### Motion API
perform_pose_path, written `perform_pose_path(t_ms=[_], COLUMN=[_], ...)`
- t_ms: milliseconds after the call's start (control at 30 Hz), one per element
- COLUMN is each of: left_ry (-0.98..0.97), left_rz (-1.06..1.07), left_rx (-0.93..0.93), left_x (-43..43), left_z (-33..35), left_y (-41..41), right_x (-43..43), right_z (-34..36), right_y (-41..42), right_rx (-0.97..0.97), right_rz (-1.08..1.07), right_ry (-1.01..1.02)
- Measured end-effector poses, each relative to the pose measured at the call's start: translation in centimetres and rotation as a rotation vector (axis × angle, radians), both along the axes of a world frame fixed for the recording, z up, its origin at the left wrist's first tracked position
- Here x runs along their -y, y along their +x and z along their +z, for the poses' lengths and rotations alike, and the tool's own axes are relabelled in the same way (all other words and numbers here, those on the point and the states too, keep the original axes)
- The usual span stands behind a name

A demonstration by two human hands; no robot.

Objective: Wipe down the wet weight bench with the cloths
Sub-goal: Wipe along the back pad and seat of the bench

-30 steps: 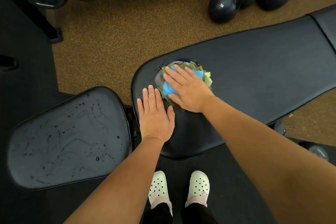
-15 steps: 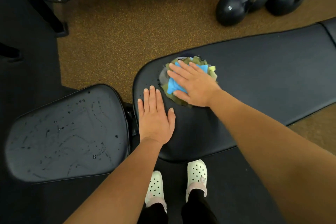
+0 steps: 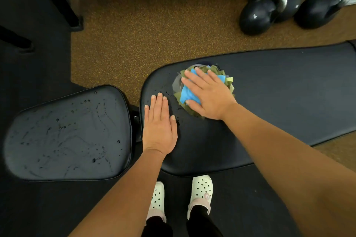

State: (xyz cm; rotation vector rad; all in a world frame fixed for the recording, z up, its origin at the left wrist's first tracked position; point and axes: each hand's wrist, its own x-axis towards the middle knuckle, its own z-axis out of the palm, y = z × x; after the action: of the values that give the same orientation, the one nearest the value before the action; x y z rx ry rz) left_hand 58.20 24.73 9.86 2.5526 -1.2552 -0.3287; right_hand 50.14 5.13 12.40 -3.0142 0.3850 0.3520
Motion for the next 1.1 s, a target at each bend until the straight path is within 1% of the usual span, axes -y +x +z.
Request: perform_pose_path(t_ms=[133,167,200,233,300,367,433,500,600,633,667,733,833,867,900,967,1033,1067,1100], left_ry=[0.024,0.023,0.022,0.022,0.039,0.070,0.088,0.093,0.097,0.103,0.113,0.132,0.145,0.143,0.138,0.133,0.132,0.131,0.132], left_rz=[0.000,-0.001,0.000,0.001,0.001,0.004,0.004,0.017,0.075,0.092,0.108,0.129,0.138,0.135,0.133,0.130,0.130,0.129,0.130], left_rx=[0.036,0.037,0.035,0.034,0.046,0.058,0.069,0.076,0.071,0.069,0.067,0.069,0.070,0.068,0.066,0.057,0.046,0.045,0.045], left_x=[-0.1,-0.1,-0.1,0.0,0.2,0.2,0.1,0.1,0.2,0.2,0.2,0.1,0.1,0.0,0.0,0.1,0.1,0.1,0.1], left_z=[0.0,0.0,0.0,0.0,0.0,0.2,0.2,0.1,0.2,0.2,0.2,0.1,0.3,0.3,0.3,0.2,0.2,0.2,0.2], left_y=[-0.1,-0.1,-0.1,-0.1,-0.1,-0.1,-0.1,-0.2,-0.2,-0.2,-0.2,-0.2,-0.3,-0.2,-0.2,-0.2,-0.2,-0.2,-0.2], right_x=[0.0,-0.6,-1.2,-1.8,-2.6,-1.6,0.5,1.8,0.4,-0.7,-1.8,-3.0,-1.4,-0.5,0.2,0.5,-0.7,-1.8,-2.9], right_z=[-0.4,-0.4,-0.4,-0.5,-0.4,-0.4,-0.5,-0.3,-0.3,-0.3,-0.4,-0.6,-0.7,-0.8,-0.7,-0.7,-0.8,-0.8,-0.8], right_y=[4.5,5.9,6.9,7.3,6.7,4.9,3.5,3.8,7.0,8.2,9.0,8.7,5.9,5.1,4.7,5.3,7.3,8.3,9.1], right_rx=[0.035,0.030,0.020,0.006,0.008,0.034,0.015,-0.002,0.015,0.003,-0.008,0.002,0.040,0.032,0.021,0.028,0.028,0.012,0.000], right_rz=[-0.386,-0.438,-0.430,-0.362,-0.117,0.106,0.207,0.154,-0.144,-0.204,-0.212,-0.093,0.162,0.208,0.208,0.075,-0.150,-0.214,-0.219], right_ry=[-0.053,-0.046,-0.042,-0.043,-0.025,0.019,0.015,-0.002,-0.023,-0.021,-0.016,-0.004,0.025,0.012,-0.005,-0.035,-0.040,-0.036,-0.027])
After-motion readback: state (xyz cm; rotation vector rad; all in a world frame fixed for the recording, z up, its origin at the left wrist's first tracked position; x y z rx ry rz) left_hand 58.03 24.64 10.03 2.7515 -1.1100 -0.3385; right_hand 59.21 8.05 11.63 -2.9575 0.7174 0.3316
